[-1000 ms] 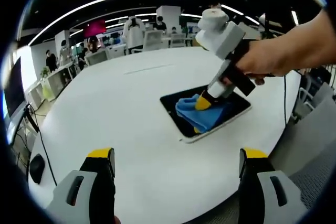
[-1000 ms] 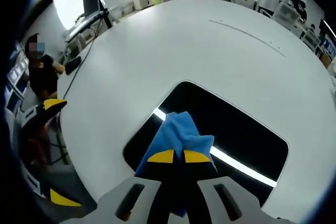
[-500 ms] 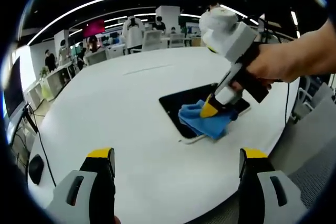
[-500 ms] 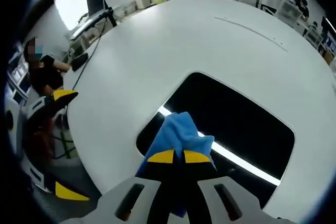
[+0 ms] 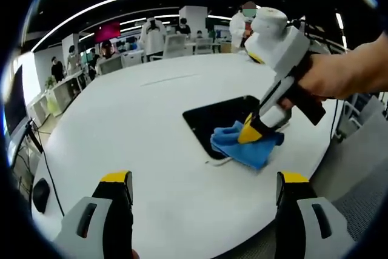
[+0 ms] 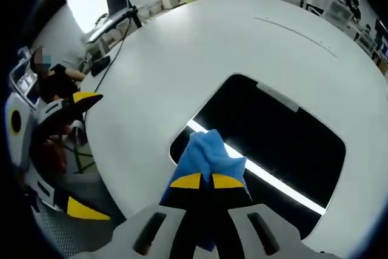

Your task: Wipe the mirror surface with the cleaning cloth until all visible marks leave the cleaned area.

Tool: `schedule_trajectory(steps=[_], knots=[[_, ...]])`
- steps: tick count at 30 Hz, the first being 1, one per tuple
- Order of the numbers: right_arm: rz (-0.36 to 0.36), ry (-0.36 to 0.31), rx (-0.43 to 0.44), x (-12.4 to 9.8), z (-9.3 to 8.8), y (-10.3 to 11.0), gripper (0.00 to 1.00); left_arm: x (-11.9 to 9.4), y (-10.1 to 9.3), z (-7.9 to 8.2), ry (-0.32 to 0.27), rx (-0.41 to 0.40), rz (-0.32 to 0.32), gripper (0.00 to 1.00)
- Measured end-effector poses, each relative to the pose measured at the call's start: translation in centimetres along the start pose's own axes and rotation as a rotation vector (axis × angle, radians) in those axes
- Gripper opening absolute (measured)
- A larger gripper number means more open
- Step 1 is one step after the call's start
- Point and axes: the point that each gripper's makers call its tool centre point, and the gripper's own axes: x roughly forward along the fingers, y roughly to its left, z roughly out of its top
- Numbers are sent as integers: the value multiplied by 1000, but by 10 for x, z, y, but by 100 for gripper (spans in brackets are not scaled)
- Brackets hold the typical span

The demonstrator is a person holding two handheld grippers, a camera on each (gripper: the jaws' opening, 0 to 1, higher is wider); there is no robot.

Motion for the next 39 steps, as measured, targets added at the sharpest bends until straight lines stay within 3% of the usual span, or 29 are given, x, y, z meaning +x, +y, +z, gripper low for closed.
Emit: schedule_trajectory(steps=[8,19,39], knots=[[0,-4,-38,1,0,0,0,0,-1,0,-1,-2,-2,99],[41,0,-18,1,1,-2,0,0,0,-4,18,3,2,99],[11,10,2,-12,-16,-23,0,1,-1,-3,11,12,-5,99]])
